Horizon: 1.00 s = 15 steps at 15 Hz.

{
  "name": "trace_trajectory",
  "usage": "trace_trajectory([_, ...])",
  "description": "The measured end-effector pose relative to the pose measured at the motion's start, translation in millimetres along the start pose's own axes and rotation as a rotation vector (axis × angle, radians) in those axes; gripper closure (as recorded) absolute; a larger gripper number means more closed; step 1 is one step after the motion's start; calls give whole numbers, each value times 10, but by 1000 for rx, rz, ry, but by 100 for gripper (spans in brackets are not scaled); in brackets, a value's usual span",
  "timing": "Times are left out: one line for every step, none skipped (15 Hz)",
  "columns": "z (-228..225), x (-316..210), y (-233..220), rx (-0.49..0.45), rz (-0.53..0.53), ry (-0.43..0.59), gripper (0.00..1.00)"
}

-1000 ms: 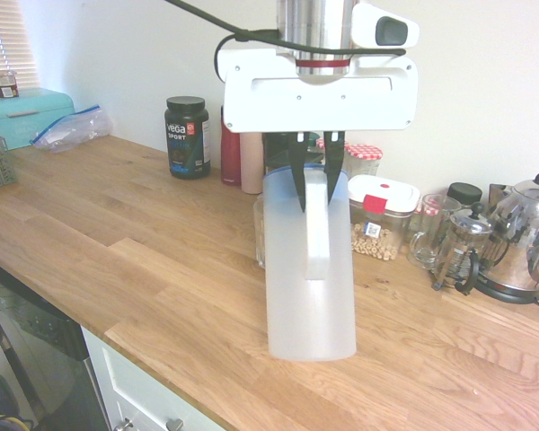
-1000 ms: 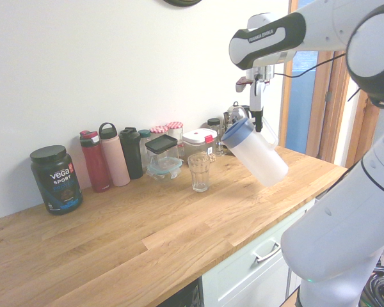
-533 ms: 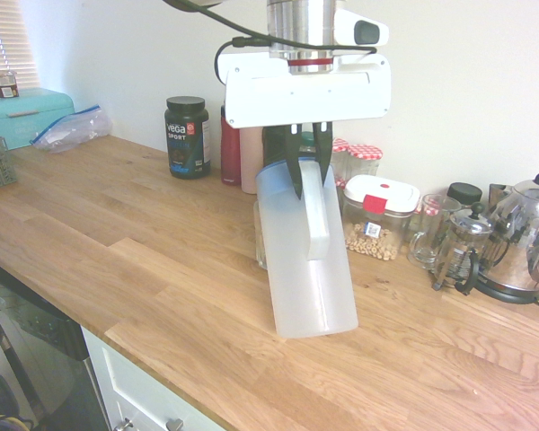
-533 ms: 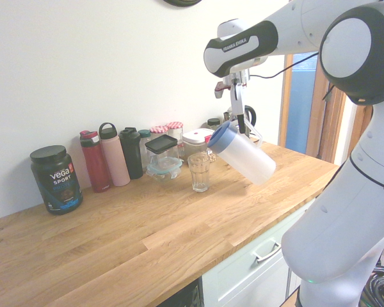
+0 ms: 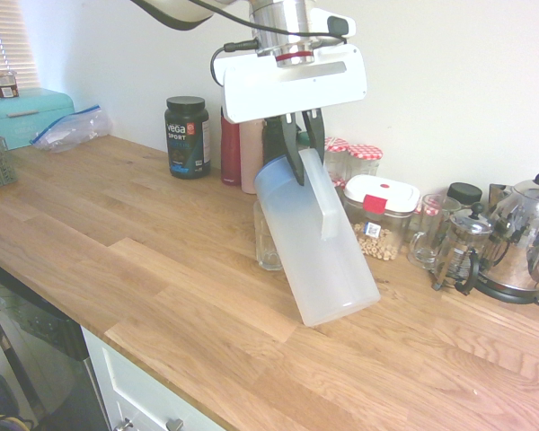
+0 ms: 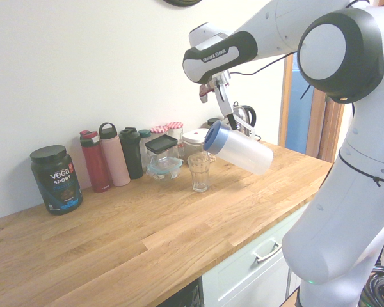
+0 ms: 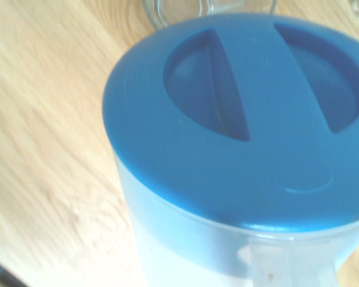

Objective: Pour me some water

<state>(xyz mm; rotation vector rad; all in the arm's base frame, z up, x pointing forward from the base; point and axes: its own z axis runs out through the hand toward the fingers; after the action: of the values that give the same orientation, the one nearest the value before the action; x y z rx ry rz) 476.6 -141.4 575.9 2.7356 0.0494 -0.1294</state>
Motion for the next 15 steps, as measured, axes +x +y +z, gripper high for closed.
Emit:
trace_trajectory([-16, 25, -29, -26, -15, -16, 100])
trace_trajectory([-23, 46, -64, -49, -31, -31, 100])
trace_trajectory([-24, 63, -98, -68, -45, -43, 100])
trace_trajectory([-22, 77, -125, -79, -55, -49, 100])
trace_trajectory([-20, 88, -144, -86, -64, -51, 100])
trace_trajectory([-17, 100, -159, -93, -70, -53, 100])
trace_trajectory([-10, 110, -169, -95, -73, -55, 100])
trace_trajectory([-1, 122, -181, -96, -76, -56, 100])
trace_trajectory([8, 134, -193, -97, -79, -57, 100])
trace_trajectory([14, 141, -201, -97, -80, -58, 100])
trace_trajectory([12, 146, -203, -97, -78, -56, 100])
trace_trajectory([1, 150, -199, -94, -73, -47, 100])
trace_trajectory([-18, 149, -184, -77, -57, -28, 100])
trace_trajectory([-44, 135, -149, -42, -30, 0, 100])
trace_trajectory([-73, 96, -89, -5, 0, 28, 100])
